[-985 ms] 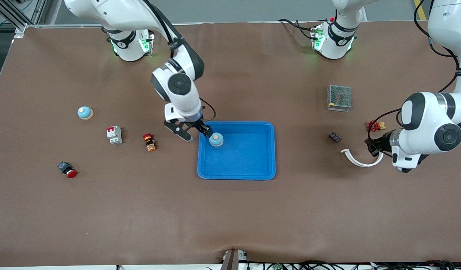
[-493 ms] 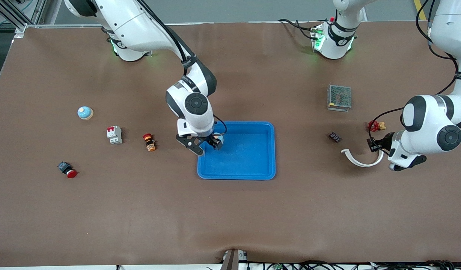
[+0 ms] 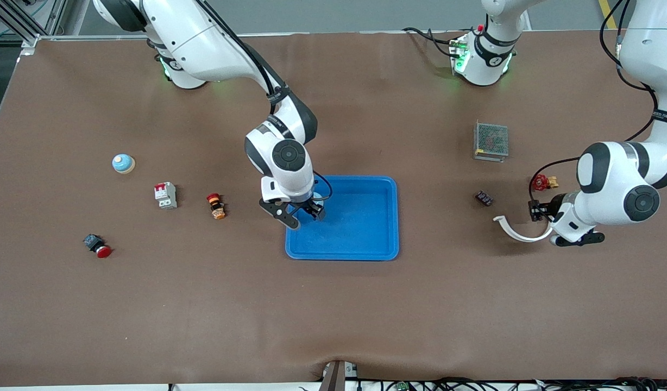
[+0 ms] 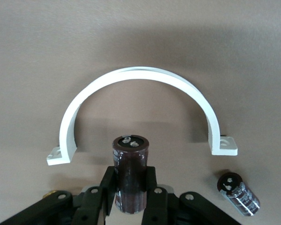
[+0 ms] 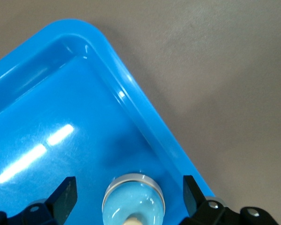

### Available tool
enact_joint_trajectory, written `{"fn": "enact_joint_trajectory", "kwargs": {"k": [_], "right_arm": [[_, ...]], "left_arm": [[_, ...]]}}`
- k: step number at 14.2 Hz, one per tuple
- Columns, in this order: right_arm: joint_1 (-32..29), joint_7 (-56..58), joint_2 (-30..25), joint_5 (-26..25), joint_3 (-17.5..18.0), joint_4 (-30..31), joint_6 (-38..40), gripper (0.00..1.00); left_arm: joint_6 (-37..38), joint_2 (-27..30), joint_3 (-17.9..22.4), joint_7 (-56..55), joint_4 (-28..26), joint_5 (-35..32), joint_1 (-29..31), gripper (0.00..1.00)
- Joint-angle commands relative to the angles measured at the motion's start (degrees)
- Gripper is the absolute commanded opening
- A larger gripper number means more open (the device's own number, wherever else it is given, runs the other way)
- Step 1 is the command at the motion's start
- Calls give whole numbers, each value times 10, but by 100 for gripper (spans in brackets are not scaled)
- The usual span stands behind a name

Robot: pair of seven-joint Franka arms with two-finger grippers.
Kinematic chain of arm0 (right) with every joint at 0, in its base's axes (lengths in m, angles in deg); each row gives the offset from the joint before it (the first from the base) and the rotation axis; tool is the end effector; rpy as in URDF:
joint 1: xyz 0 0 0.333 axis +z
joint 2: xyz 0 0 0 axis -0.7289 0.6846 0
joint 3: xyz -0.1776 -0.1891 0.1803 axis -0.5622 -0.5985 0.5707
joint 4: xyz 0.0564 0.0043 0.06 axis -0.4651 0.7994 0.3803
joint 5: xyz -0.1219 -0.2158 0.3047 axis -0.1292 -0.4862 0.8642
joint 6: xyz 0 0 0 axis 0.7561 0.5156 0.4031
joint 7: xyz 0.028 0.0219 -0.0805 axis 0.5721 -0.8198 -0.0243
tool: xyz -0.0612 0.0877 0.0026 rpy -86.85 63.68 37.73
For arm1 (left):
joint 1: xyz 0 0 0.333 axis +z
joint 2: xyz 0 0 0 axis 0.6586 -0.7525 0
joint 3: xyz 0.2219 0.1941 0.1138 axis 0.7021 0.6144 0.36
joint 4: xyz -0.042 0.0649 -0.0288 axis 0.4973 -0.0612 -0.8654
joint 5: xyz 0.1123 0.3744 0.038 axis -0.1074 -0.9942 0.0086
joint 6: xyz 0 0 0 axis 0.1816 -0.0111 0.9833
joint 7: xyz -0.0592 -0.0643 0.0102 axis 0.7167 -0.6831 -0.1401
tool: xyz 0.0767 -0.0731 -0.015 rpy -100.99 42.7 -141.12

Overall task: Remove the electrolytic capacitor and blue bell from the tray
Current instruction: 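Grasp the second bell with the right gripper while the left gripper places capacitor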

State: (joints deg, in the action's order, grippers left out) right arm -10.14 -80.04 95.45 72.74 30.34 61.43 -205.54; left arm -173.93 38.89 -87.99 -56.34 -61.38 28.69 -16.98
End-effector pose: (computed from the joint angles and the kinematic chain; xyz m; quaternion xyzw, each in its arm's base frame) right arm 0.5400 0.4363 0.2153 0.9524 -0.3043 0.0162 0.0040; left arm 0.5992 0.0615 0.2216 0.9906 0.0375 -0.1318 0.0047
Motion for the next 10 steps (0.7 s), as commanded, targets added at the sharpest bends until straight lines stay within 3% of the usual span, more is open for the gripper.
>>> {"fn": "enact_joint_trajectory", "kwargs": {"k": [1, 10], "right_arm": [[16, -8, 13, -5, -1, -16, 7, 100], [37, -15, 24, -1, -1, -11, -12, 100]], "left_arm": [[-7, -11, -4, 10, 3, -11, -2, 0], [-41, -52, -4, 0, 17, -10, 0, 0]]}}
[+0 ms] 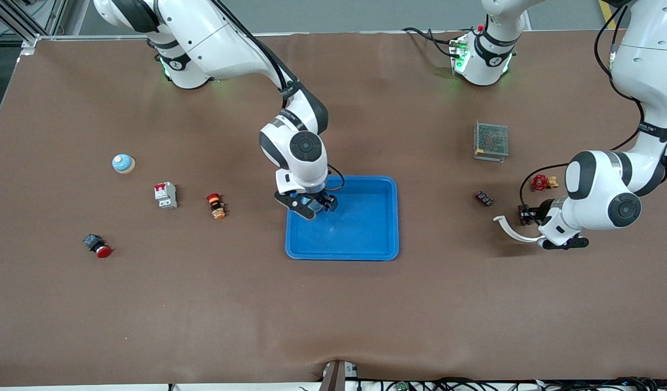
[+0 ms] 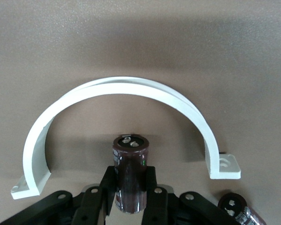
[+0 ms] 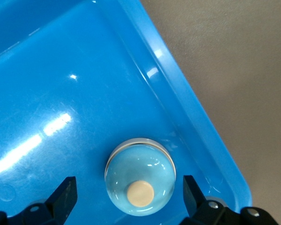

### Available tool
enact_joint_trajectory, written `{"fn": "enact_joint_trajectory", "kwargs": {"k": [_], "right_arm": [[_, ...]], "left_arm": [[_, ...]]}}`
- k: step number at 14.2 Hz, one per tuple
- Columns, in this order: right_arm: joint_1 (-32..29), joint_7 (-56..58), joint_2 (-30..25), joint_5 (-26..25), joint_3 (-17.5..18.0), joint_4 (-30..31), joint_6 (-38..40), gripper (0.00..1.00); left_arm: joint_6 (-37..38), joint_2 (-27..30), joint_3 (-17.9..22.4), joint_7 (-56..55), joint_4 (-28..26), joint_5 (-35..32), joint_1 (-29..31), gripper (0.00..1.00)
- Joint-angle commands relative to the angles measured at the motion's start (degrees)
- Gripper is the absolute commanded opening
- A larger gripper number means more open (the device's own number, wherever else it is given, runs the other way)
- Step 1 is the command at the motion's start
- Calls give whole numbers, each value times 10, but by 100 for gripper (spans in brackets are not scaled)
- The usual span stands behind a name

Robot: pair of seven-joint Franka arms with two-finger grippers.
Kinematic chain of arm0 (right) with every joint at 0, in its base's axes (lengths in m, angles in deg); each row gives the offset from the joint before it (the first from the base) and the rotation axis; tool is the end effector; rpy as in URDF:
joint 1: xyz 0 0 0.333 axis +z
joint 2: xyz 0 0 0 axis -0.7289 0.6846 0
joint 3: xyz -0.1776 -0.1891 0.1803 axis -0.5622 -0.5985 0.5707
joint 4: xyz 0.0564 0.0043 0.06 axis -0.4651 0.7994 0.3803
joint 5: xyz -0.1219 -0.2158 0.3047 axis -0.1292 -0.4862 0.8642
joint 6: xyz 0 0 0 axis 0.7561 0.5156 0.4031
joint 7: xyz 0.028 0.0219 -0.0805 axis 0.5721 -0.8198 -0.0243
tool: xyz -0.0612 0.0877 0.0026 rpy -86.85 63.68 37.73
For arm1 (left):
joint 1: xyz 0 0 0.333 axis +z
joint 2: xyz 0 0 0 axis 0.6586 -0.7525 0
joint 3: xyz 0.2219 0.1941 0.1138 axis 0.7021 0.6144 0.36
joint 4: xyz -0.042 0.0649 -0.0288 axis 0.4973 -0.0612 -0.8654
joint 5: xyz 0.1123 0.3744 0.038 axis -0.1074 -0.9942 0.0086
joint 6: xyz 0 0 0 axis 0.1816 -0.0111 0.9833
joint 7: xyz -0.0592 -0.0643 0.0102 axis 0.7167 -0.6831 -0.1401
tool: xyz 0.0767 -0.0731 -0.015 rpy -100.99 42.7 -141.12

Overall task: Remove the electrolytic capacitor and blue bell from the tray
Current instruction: 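Grasp the second bell with the right gripper while the left gripper places capacitor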

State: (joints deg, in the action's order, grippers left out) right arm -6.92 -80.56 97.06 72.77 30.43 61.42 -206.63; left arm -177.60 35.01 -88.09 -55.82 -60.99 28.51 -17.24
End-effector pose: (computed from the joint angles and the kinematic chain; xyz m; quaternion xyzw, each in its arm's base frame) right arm 0.5127 0.4659 0.1976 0.9596 -0.2810 0.0125 0.0063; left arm 0.6022 0.0550 0.1892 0.9912 0.0290 -0.1276 0.0189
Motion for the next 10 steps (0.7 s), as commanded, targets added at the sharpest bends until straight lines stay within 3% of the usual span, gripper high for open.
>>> {"fn": "enact_joint_trajectory", "kwargs": {"k": [1, 2, 3, 10], "right_arm": [[4, -8, 8, -2, -2, -11, -1, 100], [3, -4, 9, -2, -2, -10, -2, 100], [2, -3, 9, -2, -2, -9, -7, 100], [-2, 2, 8, -4, -2, -4, -8, 100]], "left_arm": [[-4, -13, -2, -9, 15, -6, 0, 35], [-4, -13, -2, -18, 16, -6, 0, 81], [-4, -9, -2, -21, 16, -8, 2, 100], [46, 38, -5, -21, 38, 0, 4, 100]]}}
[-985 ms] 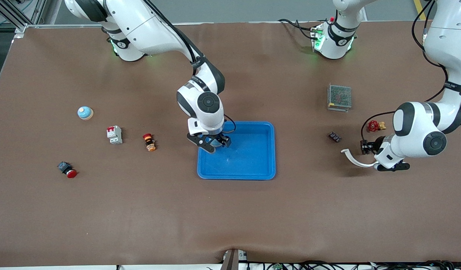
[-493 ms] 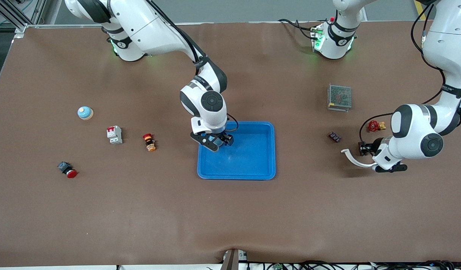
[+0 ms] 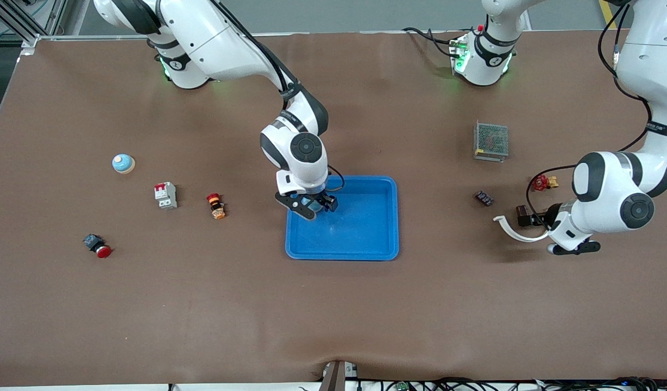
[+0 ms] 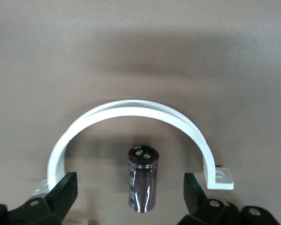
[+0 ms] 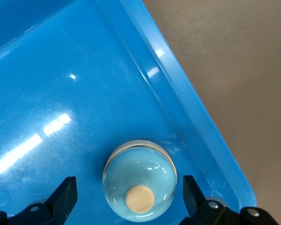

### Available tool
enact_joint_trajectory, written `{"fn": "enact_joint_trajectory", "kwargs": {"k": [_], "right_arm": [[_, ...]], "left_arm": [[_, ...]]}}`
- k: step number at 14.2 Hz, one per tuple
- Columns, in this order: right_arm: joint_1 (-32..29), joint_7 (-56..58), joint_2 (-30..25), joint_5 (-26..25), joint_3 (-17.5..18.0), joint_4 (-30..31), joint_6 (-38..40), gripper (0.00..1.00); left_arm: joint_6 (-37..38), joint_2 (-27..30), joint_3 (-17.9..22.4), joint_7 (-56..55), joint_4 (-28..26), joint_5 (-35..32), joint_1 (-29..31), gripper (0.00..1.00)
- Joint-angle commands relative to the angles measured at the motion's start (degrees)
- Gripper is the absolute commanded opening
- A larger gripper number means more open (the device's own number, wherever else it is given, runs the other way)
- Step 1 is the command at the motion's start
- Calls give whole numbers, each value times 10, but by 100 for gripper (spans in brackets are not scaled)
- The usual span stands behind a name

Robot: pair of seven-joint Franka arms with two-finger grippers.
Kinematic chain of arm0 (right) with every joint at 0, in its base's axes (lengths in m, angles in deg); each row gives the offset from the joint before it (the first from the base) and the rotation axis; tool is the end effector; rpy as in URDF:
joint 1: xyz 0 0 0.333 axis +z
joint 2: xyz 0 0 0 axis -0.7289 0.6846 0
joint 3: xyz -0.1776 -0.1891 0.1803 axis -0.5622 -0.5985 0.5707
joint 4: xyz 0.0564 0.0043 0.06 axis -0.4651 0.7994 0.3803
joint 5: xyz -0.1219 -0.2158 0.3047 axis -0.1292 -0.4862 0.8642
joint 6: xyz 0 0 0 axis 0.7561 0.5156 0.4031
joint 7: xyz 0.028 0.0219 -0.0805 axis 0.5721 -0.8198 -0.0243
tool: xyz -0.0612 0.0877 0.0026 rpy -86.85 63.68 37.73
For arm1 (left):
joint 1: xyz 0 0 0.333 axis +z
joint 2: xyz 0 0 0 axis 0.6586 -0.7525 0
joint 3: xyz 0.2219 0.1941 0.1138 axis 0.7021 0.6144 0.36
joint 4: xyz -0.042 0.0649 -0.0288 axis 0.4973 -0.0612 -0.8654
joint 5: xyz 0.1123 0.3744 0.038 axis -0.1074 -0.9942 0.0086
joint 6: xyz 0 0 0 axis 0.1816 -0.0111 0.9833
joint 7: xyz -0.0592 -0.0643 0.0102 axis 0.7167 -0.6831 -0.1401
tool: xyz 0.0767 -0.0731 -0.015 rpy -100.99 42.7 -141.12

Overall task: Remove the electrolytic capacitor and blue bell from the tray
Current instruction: 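Grasp the second bell with the right gripper while the left gripper places capacitor, then lift the bell with the right gripper while the left gripper withdraws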

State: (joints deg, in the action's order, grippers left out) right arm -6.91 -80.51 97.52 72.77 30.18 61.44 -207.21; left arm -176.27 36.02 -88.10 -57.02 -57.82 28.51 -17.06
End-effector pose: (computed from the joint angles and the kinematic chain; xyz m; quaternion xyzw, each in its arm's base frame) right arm 0.5142 0.4640 0.1927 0.9593 -0.2820 0.0138 0.0061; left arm 0.6202 0.0641 0.2186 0.9934 0.0460 -0.1041 0.0120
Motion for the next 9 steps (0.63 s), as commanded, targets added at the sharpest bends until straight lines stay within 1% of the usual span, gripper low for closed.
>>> {"fn": "enact_joint_trajectory", "kwargs": {"k": [1, 3, 4, 6, 9], "right_arm": [[-1, 4, 3, -8, 0, -4, 0, 100], [1, 7, 3, -8, 0, -4, 0, 100], [2, 7, 3, -8, 0, -4, 0, 95], [2, 7, 3, -8, 0, -4, -1, 89], [3, 8, 3, -9, 0, -5, -1, 75]], "left_arm": [[48, 37, -6, -9, 13, 0, 1, 100], [57, 63, -13, -22, 14, 8, 2, 100], [57, 79, -14, -24, 14, 10, 2, 100], [57, 107, -16, -27, 15, 10, 1, 100], [63, 150, -33, -30, 33, 10, 1, 100]]}}
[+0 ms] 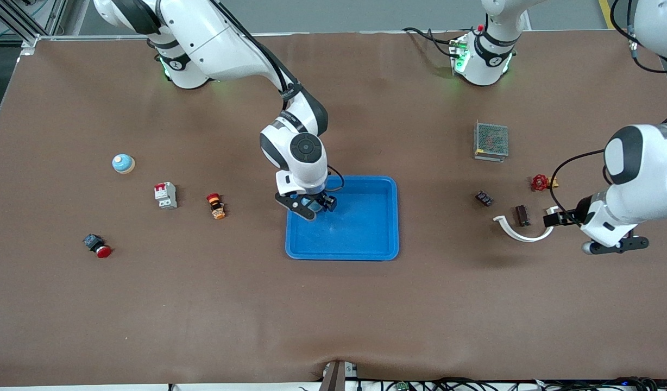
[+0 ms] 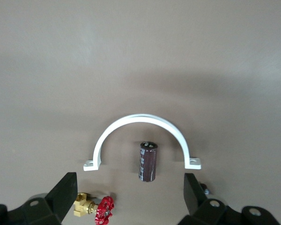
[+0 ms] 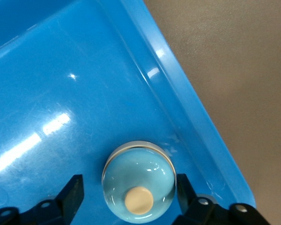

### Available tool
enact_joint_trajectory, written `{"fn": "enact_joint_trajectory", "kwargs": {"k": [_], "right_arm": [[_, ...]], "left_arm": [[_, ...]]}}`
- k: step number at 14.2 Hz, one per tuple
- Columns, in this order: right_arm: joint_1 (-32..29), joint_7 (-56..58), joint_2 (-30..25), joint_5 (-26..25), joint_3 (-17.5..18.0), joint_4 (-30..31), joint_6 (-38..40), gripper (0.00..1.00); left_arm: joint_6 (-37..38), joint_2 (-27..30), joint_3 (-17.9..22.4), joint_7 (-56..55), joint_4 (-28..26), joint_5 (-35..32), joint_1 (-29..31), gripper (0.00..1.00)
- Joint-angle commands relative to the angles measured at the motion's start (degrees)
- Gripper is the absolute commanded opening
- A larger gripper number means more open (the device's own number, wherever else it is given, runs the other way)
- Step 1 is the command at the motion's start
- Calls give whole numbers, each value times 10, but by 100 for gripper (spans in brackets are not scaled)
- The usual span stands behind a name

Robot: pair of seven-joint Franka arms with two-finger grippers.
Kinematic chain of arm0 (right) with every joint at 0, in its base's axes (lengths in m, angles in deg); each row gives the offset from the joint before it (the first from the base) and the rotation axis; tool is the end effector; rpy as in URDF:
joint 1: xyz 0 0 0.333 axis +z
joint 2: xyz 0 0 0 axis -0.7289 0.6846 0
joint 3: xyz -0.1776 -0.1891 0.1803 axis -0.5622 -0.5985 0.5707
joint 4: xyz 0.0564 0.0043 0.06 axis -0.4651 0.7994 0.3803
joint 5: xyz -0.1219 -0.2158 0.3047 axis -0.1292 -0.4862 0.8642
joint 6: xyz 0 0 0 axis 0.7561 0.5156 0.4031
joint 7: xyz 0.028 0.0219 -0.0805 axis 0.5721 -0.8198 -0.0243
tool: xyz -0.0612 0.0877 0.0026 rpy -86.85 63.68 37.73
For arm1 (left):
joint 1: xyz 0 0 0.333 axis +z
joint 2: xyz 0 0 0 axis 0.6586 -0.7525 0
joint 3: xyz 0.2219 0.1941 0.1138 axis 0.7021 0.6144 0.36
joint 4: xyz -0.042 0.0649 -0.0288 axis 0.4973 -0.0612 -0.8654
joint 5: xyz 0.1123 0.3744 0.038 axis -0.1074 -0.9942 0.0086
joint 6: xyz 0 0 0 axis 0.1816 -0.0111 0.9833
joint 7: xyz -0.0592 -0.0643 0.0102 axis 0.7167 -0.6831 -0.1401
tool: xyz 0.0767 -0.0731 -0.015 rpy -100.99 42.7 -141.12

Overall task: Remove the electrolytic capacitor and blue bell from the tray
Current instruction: 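Lift the bell with the right gripper while the left gripper withdraws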

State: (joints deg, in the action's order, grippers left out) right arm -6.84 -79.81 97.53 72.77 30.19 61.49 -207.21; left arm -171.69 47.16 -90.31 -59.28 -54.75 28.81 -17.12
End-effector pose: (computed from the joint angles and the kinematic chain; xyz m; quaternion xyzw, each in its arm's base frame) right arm 0.5133 0.4646 0.1922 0.9612 -0.2754 0.0134 0.0066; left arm 0.6368 0.0500 0.3552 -0.9979 -0.0563 0.0239 0.0194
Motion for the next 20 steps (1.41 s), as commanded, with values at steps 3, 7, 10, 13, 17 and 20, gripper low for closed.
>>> {"fn": "enact_joint_trajectory", "kwargs": {"k": [3, 7, 10, 13, 17, 20], "right_arm": [[2, 4, 4, -10, -1, -4, -2, 51], [1, 20, 3, -10, -1, -4, -1, 0], [-3, 18, 1, -9, -1, -7, 0, 0], [-8, 21, -4, -5, 0, -10, 3, 0], [-16, 43, -16, -1, 3, -25, 47, 0], [-30, 74, -25, 14, 5, -53, 106, 0]], "left_arm": [[82, 78, -17, -4, 50, 6, -2, 100], [206, 83, -57, 1, 162, 6, 0, 100], [231, 119, -66, 3, 178, 9, 1, 100], [250, 162, -88, 17, 177, 12, -1, 100], [289, 212, -4, 43, 157, 39, -88, 100], [310, 231, 81, 44, 157, 45, -170, 100]]}}
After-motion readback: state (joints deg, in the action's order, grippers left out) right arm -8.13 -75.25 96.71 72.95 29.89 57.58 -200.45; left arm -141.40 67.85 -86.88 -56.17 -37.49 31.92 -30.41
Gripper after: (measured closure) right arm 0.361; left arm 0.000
